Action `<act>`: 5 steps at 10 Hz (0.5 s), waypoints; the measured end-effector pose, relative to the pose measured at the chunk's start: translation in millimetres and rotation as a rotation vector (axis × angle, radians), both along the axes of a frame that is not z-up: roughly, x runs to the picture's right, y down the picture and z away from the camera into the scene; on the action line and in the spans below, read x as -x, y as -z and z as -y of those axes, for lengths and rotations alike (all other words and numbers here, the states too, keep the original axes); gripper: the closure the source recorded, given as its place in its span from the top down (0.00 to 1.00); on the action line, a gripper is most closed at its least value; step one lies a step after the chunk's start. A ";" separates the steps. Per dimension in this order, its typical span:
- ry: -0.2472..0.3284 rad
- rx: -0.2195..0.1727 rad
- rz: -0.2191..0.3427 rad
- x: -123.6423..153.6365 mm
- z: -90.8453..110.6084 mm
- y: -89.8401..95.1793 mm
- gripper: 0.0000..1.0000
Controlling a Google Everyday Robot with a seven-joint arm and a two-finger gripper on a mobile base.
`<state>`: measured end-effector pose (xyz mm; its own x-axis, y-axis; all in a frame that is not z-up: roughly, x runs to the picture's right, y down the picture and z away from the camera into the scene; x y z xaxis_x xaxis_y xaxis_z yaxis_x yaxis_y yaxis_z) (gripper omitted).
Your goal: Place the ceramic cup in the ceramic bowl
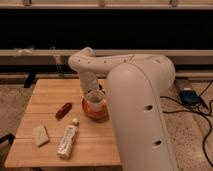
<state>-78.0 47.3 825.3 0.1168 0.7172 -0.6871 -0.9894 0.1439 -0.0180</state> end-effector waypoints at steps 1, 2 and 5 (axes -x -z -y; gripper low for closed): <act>0.004 -0.004 0.007 2.3 1.8 2.5 0.80; 0.010 -0.010 0.015 5.4 4.4 7.5 0.80; 0.009 -0.066 0.029 3.8 28.2 34.3 0.80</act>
